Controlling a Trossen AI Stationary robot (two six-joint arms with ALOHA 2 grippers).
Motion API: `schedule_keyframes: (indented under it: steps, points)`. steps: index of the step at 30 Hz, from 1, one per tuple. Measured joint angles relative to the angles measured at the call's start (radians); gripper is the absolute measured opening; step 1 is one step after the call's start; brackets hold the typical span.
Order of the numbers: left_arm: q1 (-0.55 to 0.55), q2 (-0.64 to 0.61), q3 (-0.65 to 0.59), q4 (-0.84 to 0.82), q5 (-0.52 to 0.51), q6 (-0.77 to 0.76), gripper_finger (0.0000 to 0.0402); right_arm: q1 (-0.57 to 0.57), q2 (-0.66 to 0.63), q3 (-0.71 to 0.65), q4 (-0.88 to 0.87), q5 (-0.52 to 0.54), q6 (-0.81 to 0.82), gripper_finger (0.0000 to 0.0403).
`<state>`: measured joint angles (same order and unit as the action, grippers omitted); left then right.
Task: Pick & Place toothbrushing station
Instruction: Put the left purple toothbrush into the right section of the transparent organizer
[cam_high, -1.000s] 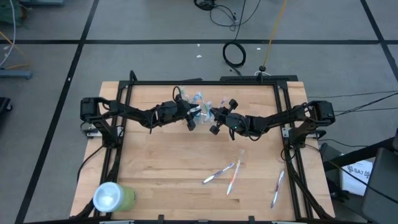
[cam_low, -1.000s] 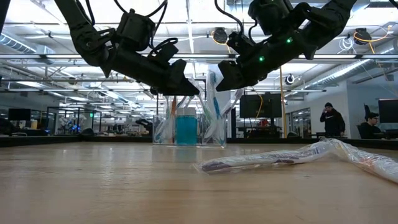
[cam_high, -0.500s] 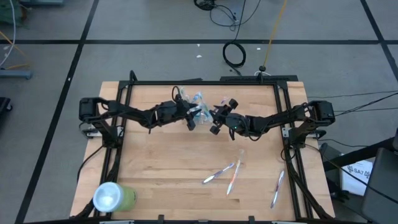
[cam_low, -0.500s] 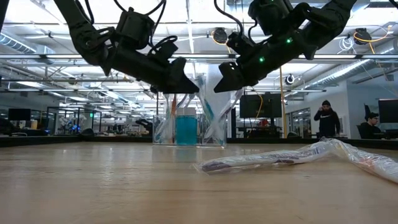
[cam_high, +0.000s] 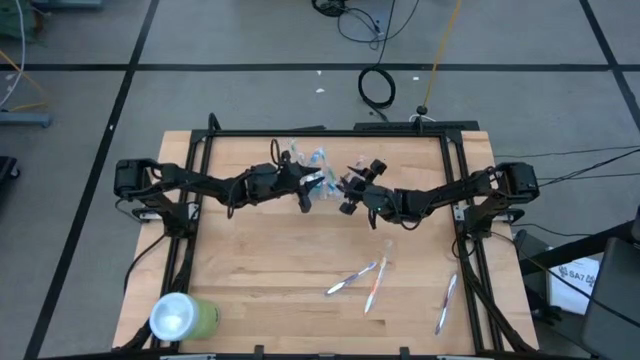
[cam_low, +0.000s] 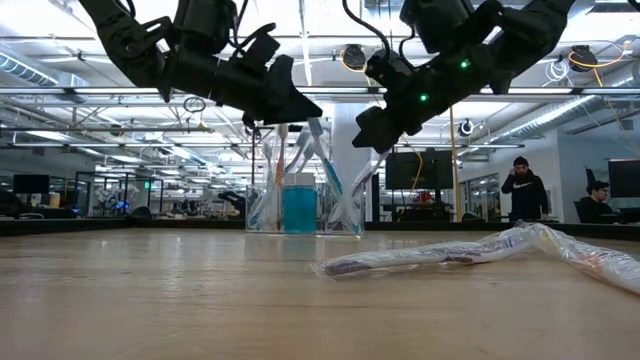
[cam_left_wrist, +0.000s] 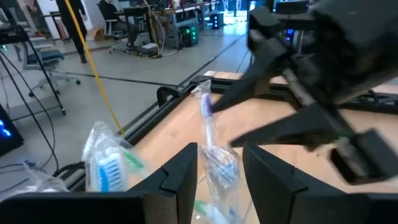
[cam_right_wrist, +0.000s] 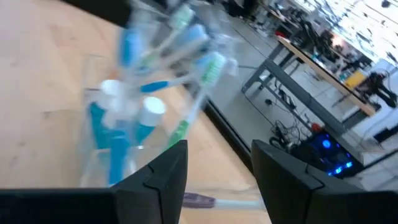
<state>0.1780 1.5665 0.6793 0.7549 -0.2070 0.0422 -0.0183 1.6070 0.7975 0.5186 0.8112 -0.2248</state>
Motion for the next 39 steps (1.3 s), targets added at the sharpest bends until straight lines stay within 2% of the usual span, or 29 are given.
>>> schedule_keyframes:
  steps: [7,11,18,21,24,27,29,33,39]
  points:
    - [-0.016,-0.008,0.000,-0.043,-0.002,0.037,0.0131,0.101,-0.041,0.000,-0.057,0.000,-0.018,0.0169]
    - [-0.036,-0.053,0.000,-0.054,-0.004,0.066,0.0131,0.165,-0.128,0.000,-0.221,-0.026,0.077,0.0169]
    - [-0.086,-0.174,0.000,-0.142,-0.038,0.056,0.0131,0.248,-0.280,0.000,-0.565,-0.358,0.413,0.0169]
    - [-0.116,-0.207,0.000,-0.179,-0.031,0.024,0.0131,0.268,-0.306,0.000,-0.676,-0.442,0.564,0.0169]
    - [-0.152,-0.210,0.000,-0.168,0.064,-0.013,0.0131,0.280,-0.318,0.000,-0.774,-0.474,0.651,0.0169]
    - [-0.197,-0.197,0.007,-0.148,0.245,-0.022,0.0131,0.282,-0.318,0.000,-0.858,-0.476,0.682,0.0169]
    - [-0.235,-0.181,0.034,-0.160,0.305,-0.027,0.0131,0.282,-0.318,0.000,-0.902,-0.475,0.695,0.0169]
    - [-0.300,-0.141,0.143,-0.275,0.306,-0.025,0.0131,0.274,-0.317,0.000,-0.960,-0.475,0.743,0.0169]
    - [-0.359,0.000,0.339,-0.529,0.189,-0.075,0.0131,0.274,-0.318,0.000,-0.969,-0.474,0.769,0.0169]
